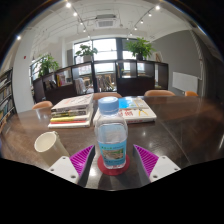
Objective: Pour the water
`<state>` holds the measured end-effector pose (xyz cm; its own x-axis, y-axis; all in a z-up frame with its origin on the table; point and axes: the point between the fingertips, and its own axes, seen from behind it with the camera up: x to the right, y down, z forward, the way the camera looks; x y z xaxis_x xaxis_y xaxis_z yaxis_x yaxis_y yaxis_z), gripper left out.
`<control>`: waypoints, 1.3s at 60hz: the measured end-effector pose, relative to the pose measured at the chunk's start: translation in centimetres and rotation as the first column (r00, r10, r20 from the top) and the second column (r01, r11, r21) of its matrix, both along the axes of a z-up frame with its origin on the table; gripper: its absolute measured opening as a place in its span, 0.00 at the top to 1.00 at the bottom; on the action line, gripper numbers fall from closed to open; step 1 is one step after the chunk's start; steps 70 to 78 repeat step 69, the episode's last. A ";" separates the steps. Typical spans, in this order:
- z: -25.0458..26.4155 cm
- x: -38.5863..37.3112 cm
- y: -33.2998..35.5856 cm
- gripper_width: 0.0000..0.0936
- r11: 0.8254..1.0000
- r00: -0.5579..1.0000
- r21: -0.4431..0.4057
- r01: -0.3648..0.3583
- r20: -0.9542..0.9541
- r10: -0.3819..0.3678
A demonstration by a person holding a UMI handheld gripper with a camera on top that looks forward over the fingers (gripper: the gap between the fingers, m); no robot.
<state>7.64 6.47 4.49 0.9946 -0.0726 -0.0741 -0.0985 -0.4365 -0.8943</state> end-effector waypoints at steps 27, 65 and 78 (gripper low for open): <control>4.3 -8.8 -17.6 0.10 0.980 1.000 -0.198 0.017 0.027 -0.011; 20.6 -11.4 -20.0 0.10 0.999 0.997 -0.005 0.046 0.063 -0.046; 20.5 -11.4 -20.5 0.10 0.999 0.997 -0.007 0.045 0.062 -0.045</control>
